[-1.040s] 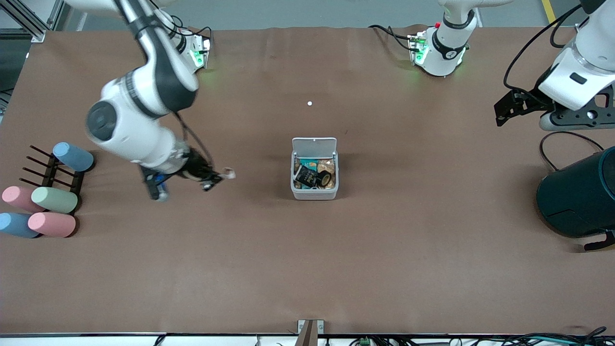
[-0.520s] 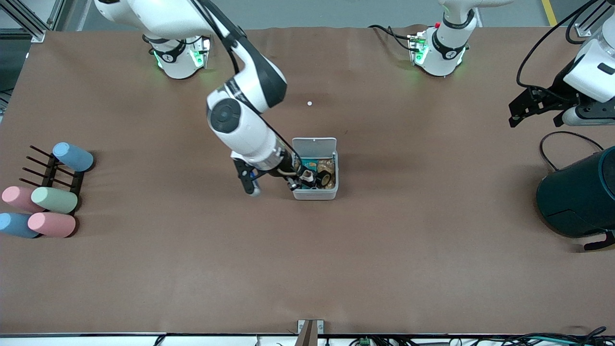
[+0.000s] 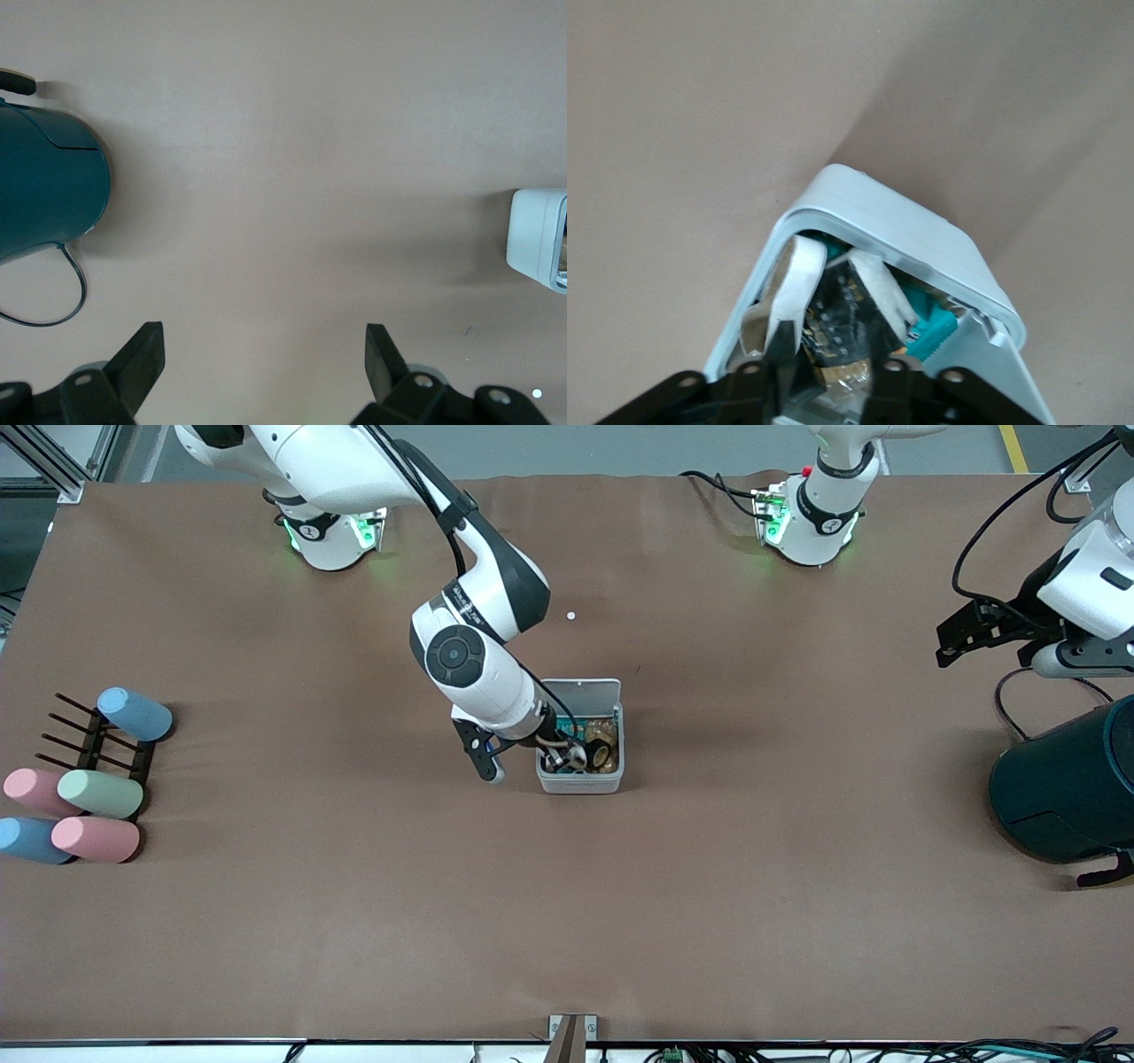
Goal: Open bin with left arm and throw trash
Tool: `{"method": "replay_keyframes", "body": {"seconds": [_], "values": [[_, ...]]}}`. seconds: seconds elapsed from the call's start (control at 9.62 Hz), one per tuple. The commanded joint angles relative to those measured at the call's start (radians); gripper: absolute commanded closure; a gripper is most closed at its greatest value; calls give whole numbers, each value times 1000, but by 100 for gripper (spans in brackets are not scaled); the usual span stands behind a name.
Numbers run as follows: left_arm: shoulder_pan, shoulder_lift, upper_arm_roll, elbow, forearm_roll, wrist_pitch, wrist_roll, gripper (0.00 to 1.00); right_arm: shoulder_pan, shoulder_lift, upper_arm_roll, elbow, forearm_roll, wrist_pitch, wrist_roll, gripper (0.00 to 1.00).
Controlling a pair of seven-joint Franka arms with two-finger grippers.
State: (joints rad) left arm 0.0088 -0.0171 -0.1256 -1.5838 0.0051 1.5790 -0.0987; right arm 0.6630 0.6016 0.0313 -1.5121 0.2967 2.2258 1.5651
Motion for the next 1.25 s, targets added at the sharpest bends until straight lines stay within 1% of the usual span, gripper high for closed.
{"method": "replay_keyframes", "body": {"seconds": [0.0,0.21,0.31,0.42,0.52,0.73,0.83,1.04,1.14], "values": [[2,9,0,30,-7,-24,0,0,30,3,-7,15,-5,-15,7,4],[7,9,1,30,-10,-21,5,0,24,-5,-10,18,-5,-31,4,1],[13,13,7,28,-13,-11,4,0,0,-22,-19,29,-5,-70,-2,1],[43,28,9,28,-16,-2,4,0,-56,-63,-28,38,-5,-116,-5,1],[62,29,9,25,-19,-1,10,0,-131,-112,-28,36,-14,-173,-63,1],[77,32,9,19,-17,16,16,0,-306,-205,-28,29,-14,-381,-320,1],[79,32,9,19,-14,22,16,0,-394,-247,-30,26,-24,-462,-439,1],[79,36,9,19,-10,36,16,0,-544,-331,-30,21,-89,-625,-729,1],[77,40,9,19,-10,53,16,0,-606,-392,-28,15,-146,-746,-899,1]]}}
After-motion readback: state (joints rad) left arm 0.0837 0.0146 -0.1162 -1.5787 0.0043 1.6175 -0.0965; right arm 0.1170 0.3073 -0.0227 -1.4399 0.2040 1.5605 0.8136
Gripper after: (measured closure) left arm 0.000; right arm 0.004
